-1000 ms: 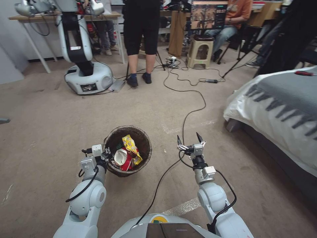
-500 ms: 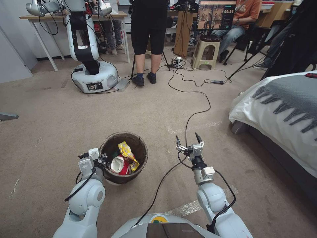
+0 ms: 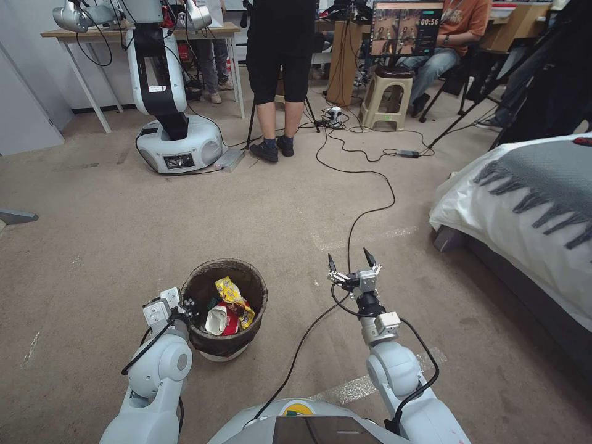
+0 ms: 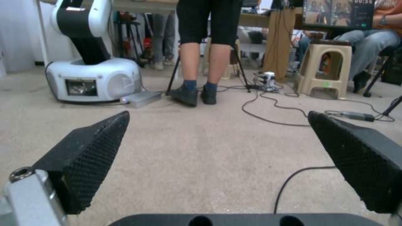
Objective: Pick up the trash bin, then pick up the garbage from the floor and place it into the trash bin.
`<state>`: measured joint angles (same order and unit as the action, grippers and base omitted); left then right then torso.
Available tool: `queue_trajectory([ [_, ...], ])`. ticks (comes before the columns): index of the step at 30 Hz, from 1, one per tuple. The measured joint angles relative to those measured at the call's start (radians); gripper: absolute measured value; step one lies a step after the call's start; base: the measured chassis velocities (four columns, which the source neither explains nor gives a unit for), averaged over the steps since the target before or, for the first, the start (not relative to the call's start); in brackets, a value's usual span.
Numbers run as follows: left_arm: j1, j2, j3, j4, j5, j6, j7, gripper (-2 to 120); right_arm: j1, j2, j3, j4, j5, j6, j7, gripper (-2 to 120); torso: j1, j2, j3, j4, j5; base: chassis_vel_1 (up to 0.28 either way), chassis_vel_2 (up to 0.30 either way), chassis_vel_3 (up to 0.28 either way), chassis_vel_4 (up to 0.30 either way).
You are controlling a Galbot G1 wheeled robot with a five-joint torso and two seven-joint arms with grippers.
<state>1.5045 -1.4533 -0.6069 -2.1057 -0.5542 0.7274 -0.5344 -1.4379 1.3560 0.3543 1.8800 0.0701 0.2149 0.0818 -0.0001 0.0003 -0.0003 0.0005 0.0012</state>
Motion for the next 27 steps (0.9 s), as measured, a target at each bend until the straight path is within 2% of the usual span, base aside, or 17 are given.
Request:
queue_trajectory([
  [4, -0.001, 0.000, 0.000, 0.014, -0.006, 0.001, 0.005, 4, -0.002, 0.001, 0.001, -0.001, -0.003, 0.003, -0.002, 100, 0.000, 0.000, 0.000, -0.0002, -0.0003, 0.000, 0.000, 0.000, 0.000],
  [7, 0.000, -0.002, 0.005, 0.025, -0.016, 0.006, 0.017, 15, -0.003, 0.002, 0.003, -0.002, -0.007, 0.006, -0.004, 100, 0.000, 0.000, 0.000, -0.0007, -0.0022, 0.000, 0.000, 0.000, 0.000],
  [9, 0.000, -0.002, 0.006, 0.024, -0.018, 0.006, 0.019, 17, -0.003, 0.002, 0.003, -0.002, -0.007, 0.006, -0.004, 100, 0.000, 0.000, 0.000, -0.0005, -0.0025, 0.000, 0.000, 0.000, 0.000],
  [10, -0.002, -0.002, 0.006, 0.024, -0.020, 0.006, 0.022, 25, -0.004, 0.002, 0.003, -0.002, -0.008, 0.006, -0.005, 100, 0.000, 0.000, 0.000, -0.0008, -0.0024, 0.000, 0.000, 0.000, 0.000],
  [11, -0.002, -0.002, 0.007, 0.024, -0.022, 0.007, 0.023, 26, -0.003, 0.002, 0.003, -0.002, -0.008, 0.006, -0.005, 100, 0.000, 0.000, 0.000, -0.0010, -0.0023, 0.000, 0.000, 0.000, 0.000],
  [12, -0.003, -0.002, 0.007, 0.023, -0.024, 0.007, 0.026, 35, -0.004, 0.002, 0.003, -0.002, -0.009, 0.007, -0.005, 100, 0.000, 0.000, 0.000, -0.0010, -0.0022, 0.000, 0.000, 0.000, 0.000],
  [16, -0.004, -0.001, 0.008, 0.017, -0.026, 0.008, 0.030, 44, -0.004, 0.002, 0.004, -0.004, -0.010, 0.007, -0.006, 100, 0.000, 0.000, 0.000, -0.0011, -0.0022, 0.000, 0.000, 0.000, 0.000],
  [19, -0.004, 0.005, 0.004, -0.005, -0.018, -0.012, 0.043, 59, -0.004, 0.004, 0.002, -0.007, -0.014, 0.008, -0.008, 100, 0.000, 0.000, 0.000, -0.0008, -0.0013, 0.000, 0.000, 0.000, 0.000],
  [20, -0.004, 0.005, 0.004, -0.005, -0.018, -0.012, 0.043, 59, -0.004, 0.004, 0.002, -0.007, -0.014, 0.008, -0.008, 100, 0.000, 0.000, 0.000, -0.0008, -0.0013, 0.000, 0.000, 0.000, 0.000],
  [24, -0.014, 0.023, -0.012, -0.034, 0.015, -0.056, 0.069, 79, 0.006, 0.008, -0.002, -0.006, -0.008, 0.021, -0.006, 100, 0.000, 0.000, 0.000, -0.0005, -0.0013, 0.000, 0.000, 0.000, 0.000],
  [25, -0.014, 0.023, -0.012, -0.034, 0.015, -0.056, 0.069, 79, 0.006, 0.008, -0.002, -0.006, -0.008, 0.021, -0.006, 100, 0.000, 0.000, 0.000, -0.0005, -0.0013, 0.000, 0.000, 0.000, 0.000],
  [27, -0.016, 0.026, -0.012, -0.050, 0.017, -0.062, 0.071, 87, 0.006, 0.008, -0.001, -0.007, -0.007, 0.029, -0.008, 100, 0.000, 0.000, 0.000, -0.0005, -0.0013, 0.000, 0.000, 0.000, 0.000],
])
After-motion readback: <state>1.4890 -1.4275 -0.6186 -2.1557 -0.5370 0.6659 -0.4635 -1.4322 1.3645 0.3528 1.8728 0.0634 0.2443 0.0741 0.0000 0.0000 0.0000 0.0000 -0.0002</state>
